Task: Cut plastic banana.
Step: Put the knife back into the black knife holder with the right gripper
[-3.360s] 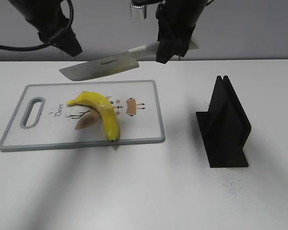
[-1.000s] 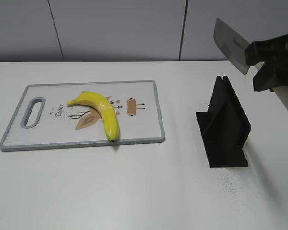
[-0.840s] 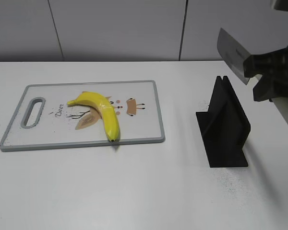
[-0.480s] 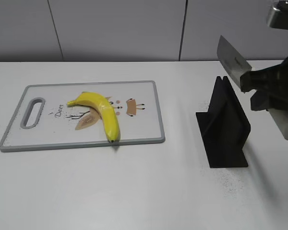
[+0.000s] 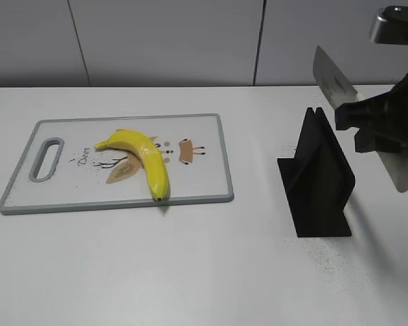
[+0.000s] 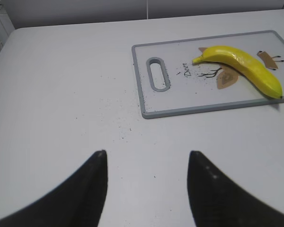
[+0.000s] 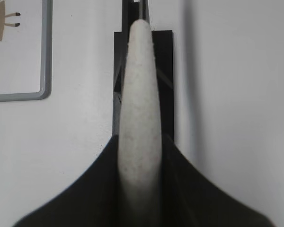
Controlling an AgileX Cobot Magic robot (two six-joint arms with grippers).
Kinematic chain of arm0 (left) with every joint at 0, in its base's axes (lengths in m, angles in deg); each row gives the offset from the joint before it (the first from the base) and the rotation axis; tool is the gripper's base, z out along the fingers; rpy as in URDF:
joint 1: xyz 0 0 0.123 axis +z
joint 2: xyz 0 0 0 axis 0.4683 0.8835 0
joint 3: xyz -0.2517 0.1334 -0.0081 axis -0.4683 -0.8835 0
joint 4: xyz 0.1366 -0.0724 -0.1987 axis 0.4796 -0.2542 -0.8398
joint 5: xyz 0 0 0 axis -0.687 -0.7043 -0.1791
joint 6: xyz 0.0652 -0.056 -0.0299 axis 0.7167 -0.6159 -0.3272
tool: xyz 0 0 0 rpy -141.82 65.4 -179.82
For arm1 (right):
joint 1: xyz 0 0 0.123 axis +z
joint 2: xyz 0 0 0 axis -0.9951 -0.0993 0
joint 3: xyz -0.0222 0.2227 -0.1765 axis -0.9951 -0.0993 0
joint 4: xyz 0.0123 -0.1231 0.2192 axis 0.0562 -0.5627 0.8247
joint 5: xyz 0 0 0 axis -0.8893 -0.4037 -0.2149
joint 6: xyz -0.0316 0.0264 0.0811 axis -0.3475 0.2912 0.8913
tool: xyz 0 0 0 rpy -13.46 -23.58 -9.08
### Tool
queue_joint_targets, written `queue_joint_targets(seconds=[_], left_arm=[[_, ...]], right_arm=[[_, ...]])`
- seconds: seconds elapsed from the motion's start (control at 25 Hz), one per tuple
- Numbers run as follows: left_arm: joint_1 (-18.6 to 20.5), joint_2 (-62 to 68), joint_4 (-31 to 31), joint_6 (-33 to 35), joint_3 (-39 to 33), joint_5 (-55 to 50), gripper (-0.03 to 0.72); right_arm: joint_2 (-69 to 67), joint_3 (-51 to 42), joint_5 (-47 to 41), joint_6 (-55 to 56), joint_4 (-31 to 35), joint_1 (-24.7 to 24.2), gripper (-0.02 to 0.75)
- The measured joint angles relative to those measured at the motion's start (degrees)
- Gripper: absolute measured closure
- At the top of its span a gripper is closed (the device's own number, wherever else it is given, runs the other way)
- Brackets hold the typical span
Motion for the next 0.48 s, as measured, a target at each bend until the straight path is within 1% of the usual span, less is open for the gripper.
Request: queue_joint_targets(seconds=[0.48], left_arm=[[0.0,0.0,0.1,0.0,0.0,0.0,0.165]], right_arm=[[-4.2,-0.1,2.5,0.0,-0.2,0.0,0.549]])
